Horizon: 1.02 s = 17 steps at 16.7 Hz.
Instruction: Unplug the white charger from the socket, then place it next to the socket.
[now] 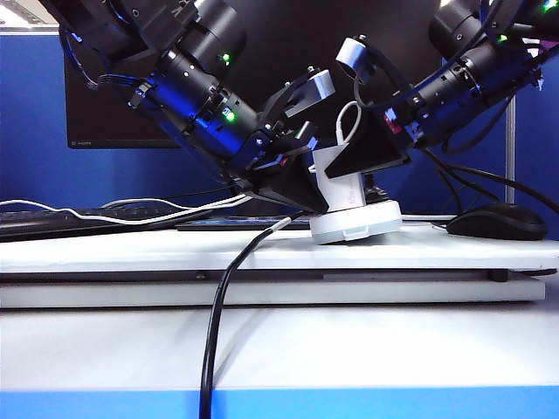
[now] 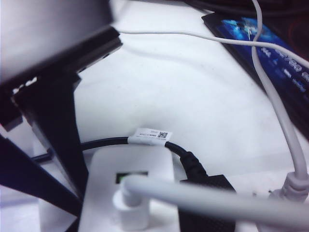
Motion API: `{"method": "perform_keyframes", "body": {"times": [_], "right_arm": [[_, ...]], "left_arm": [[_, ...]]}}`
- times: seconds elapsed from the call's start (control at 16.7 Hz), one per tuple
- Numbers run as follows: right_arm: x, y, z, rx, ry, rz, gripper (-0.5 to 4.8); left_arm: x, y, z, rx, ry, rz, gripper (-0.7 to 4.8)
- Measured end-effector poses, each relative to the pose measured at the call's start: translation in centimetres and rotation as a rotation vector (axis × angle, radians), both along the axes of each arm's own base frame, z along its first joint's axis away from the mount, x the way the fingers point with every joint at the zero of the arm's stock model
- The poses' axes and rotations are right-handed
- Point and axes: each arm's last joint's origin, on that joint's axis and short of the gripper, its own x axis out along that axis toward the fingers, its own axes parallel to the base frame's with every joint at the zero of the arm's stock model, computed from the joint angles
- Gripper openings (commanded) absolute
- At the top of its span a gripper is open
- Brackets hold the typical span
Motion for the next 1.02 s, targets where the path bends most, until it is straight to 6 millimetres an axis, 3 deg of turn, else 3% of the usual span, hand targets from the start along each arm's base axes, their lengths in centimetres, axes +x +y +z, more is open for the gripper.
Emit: {"method": "perform_keyframes", "body": {"times": [1.02], "right_arm": [[0.33,0.01,0.18,0.062,0.021,-0.023,0.00]], "left_arm": [[0.35,-0.25,-0.03,-0.018,-0.018,-0.005,-0.05]]}}
